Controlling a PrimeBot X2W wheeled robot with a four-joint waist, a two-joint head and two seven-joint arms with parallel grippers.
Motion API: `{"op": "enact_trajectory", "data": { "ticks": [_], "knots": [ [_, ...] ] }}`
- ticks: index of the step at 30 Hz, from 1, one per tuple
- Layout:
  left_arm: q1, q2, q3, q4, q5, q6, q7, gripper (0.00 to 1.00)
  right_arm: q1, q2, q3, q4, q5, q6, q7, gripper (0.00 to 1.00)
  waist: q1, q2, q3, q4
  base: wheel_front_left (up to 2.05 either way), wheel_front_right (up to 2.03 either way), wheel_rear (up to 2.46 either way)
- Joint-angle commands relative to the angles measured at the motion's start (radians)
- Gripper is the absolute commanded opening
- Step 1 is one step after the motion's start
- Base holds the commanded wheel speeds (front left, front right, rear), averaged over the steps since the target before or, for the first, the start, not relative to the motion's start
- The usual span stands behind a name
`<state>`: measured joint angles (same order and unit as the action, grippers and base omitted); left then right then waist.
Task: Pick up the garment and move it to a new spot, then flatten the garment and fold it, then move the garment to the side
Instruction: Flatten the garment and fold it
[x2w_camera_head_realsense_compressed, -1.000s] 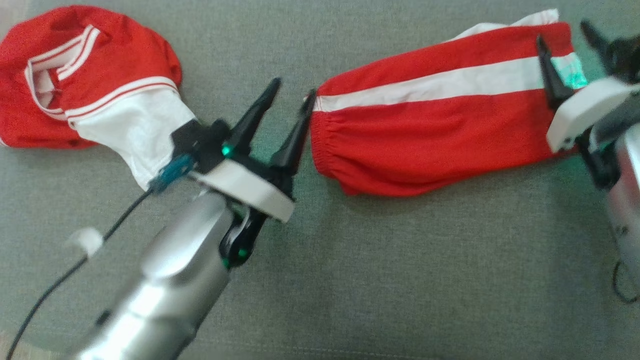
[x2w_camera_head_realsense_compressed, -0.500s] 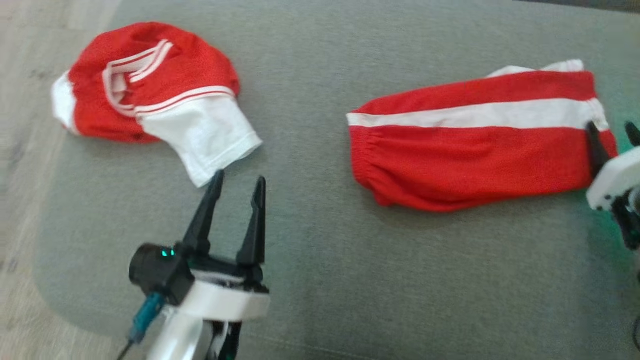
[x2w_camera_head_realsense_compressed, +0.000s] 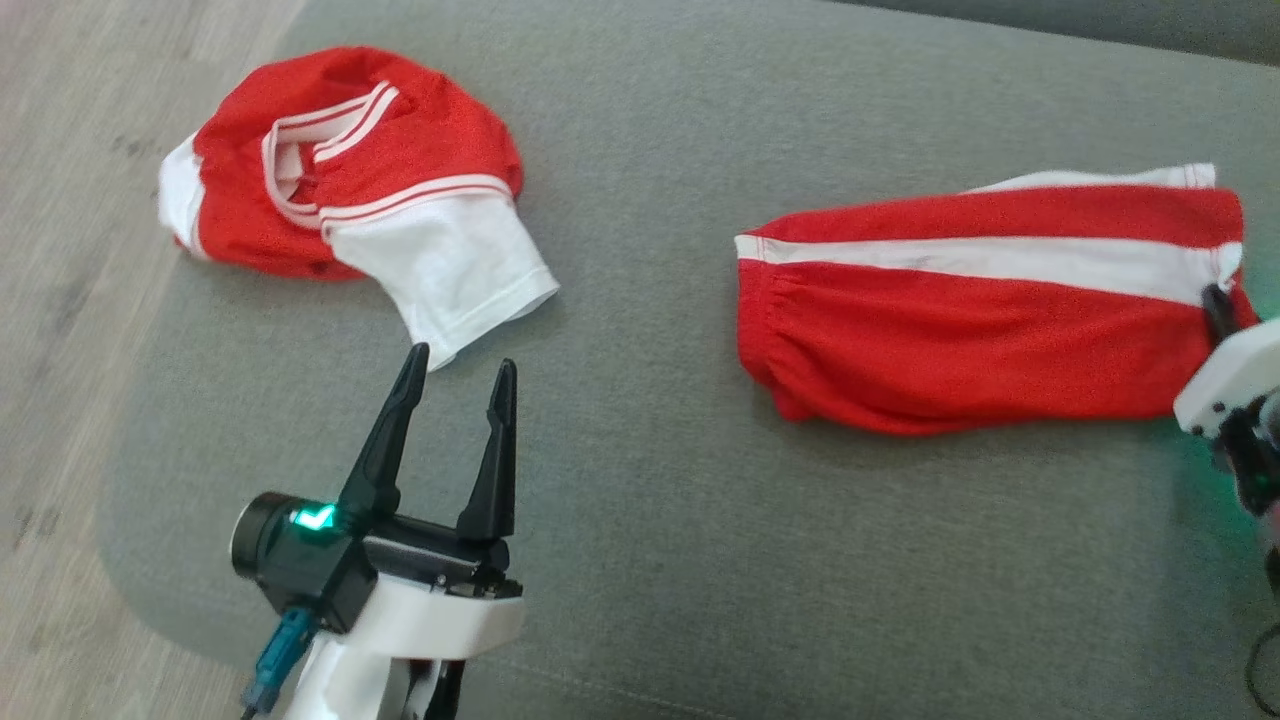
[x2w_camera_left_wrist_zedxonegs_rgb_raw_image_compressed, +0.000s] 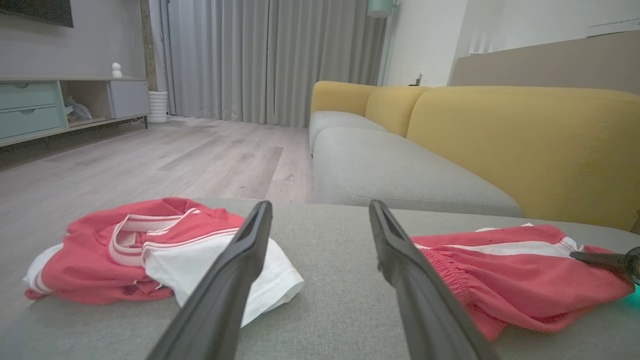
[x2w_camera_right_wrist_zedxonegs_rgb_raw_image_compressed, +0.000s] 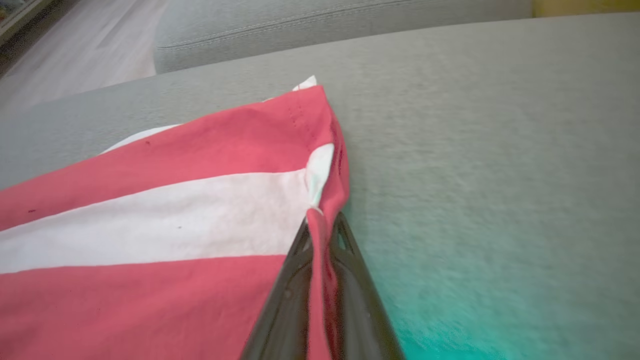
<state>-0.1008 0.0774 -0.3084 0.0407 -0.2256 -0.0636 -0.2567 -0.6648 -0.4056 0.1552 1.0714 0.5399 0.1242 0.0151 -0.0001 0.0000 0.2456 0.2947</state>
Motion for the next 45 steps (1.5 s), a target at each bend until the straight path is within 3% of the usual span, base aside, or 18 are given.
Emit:
{"op": "enact_trajectory", "data": {
  "ticks": [1, 9, 14, 26, 34, 35, 36, 37, 42, 45],
  "knots": [
    [-0.007, -0.005, 0.046, -0.042, 0.022, -0.010, -0.005, 1.00, 0.025, -0.022, 0.013, 0.011, 0.000, 0.007, -0.030, 0.00, 0.0001, 0.0000, -0.029, -0.033, 0.00, 0.00, 0.00],
    [0.013, -0.012, 0.059, -0.050, 0.048, -0.024, -0.005, 1.00, 0.047, -0.087, -0.006, 0.095, -0.033, 0.007, -0.083, 0.00, 0.0001, 0.0000, -0.080, -0.118, 0.00, 0.00, 0.00],
    [0.030, -0.016, 0.063, -0.052, 0.050, -0.036, -0.005, 1.00, 0.021, -0.058, -0.001, 0.061, -0.025, 0.007, -0.108, 0.00, 0.0001, 0.0000, -0.093, -0.180, 0.00, 0.00, 0.00],
    [0.070, -0.022, 0.054, -0.049, 0.068, -0.042, -0.005, 1.00, 0.026, 0.088, 0.189, -0.242, 0.041, 0.007, -0.081, 0.00, 0.0001, 0.0000, -0.196, -0.188, 0.00, 0.00, 0.00],
    [0.097, -0.025, 0.052, -0.040, 0.070, -0.037, -0.005, 1.00, 0.061, 0.271, 0.281, -0.313, 0.063, 0.007, -0.083, 0.00, 0.0001, 0.0000, -0.219, -0.127, 0.00, 0.00, 0.00],
    [0.099, -0.025, 0.053, -0.041, 0.070, -0.036, -0.005, 1.00, 0.072, 0.290, 0.288, -0.307, 0.066, 0.007, -0.084, 0.13, 0.0001, 0.0000, -0.222, -0.120, 0.00, 0.00, 0.00],
    [0.101, -0.025, 0.052, -0.043, 0.070, -0.036, -0.005, 1.00, 0.081, 0.304, 0.300, -0.299, 0.062, 0.007, -0.084, 0.79, 0.0001, 0.0000, -0.224, -0.113, 0.00, 0.00, 0.00],
    [0.102, -0.025, 0.052, -0.044, 0.071, -0.036, -0.005, 1.00, 0.089, 0.314, 0.309, -0.290, 0.054, 0.007, -0.088, 1.00, 0.0001, 0.0000, -0.227, -0.106, 0.00, 0.00, 0.00],
    [0.118, -0.026, 0.056, -0.043, 0.071, -0.032, -0.005, 1.00, 0.129, 0.334, 0.315, -0.264, 0.023, 0.007, -0.154, 1.00, 0.0001, 0.0000, -0.253, -0.090, 0.00, 0.00, 0.00],
    [0.136, -0.026, 0.064, -0.044, 0.068, -0.025, -0.005, 1.00, 0.157, 0.312, 0.292, -0.279, -0.010, 0.007, -0.225, 1.00, 0.0001, 0.0000, -0.276, -0.091, 0.00, 0.00, 0.00]
  ]
}}
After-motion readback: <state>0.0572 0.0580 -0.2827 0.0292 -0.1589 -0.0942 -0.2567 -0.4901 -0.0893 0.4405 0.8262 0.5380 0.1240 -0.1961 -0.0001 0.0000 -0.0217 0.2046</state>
